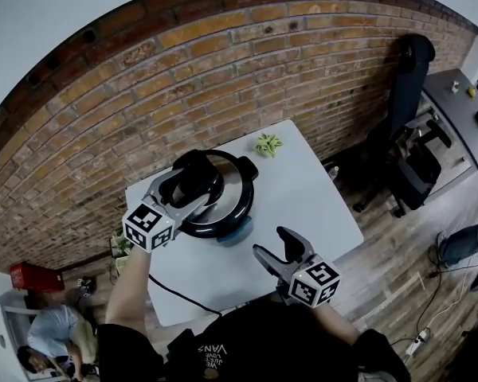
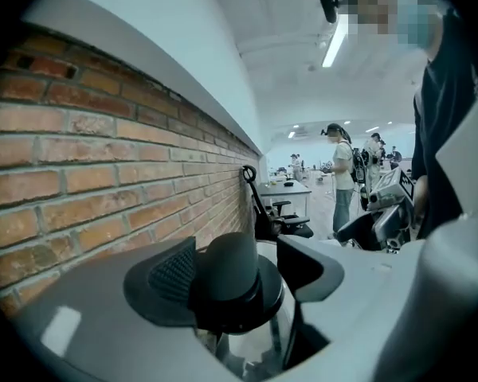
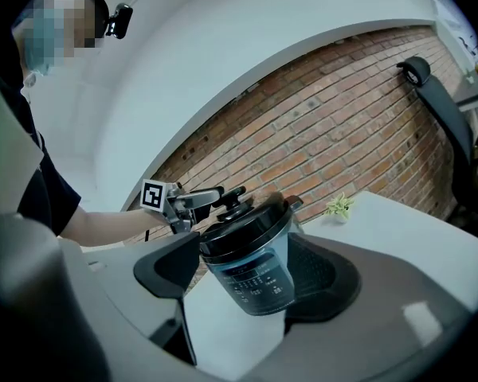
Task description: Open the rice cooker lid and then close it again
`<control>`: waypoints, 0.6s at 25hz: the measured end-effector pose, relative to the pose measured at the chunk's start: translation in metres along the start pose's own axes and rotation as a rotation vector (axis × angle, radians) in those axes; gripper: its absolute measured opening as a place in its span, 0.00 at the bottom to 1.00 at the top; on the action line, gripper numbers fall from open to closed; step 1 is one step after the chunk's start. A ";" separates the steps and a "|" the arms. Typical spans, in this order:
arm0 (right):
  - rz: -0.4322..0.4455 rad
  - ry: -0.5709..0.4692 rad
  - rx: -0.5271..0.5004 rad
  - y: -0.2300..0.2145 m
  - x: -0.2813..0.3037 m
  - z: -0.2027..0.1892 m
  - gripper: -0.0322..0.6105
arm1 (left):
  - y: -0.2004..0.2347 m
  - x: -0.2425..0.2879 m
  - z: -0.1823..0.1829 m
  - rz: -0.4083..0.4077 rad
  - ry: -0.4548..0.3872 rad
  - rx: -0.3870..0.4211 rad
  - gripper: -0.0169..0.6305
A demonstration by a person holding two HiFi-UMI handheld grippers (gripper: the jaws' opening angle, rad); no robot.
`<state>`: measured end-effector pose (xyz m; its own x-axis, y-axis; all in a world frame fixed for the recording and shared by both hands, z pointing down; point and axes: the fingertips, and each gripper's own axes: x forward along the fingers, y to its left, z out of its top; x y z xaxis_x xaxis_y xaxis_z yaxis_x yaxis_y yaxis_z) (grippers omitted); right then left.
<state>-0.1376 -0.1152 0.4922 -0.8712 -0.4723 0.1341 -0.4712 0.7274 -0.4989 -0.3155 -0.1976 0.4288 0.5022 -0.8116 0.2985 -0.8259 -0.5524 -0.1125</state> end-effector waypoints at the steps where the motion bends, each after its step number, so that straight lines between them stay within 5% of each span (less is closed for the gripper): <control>1: -0.004 -0.002 0.001 -0.001 -0.001 0.000 0.57 | 0.002 0.005 -0.002 -0.016 0.017 0.003 0.48; 15: -0.049 -0.029 0.012 -0.019 -0.009 0.009 0.57 | -0.007 0.048 -0.019 -0.172 0.230 0.109 0.48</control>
<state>-0.1195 -0.1293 0.4927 -0.8428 -0.5214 0.1337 -0.5111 0.6973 -0.5025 -0.2903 -0.2291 0.4623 0.5511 -0.6465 0.5276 -0.6949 -0.7055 -0.1387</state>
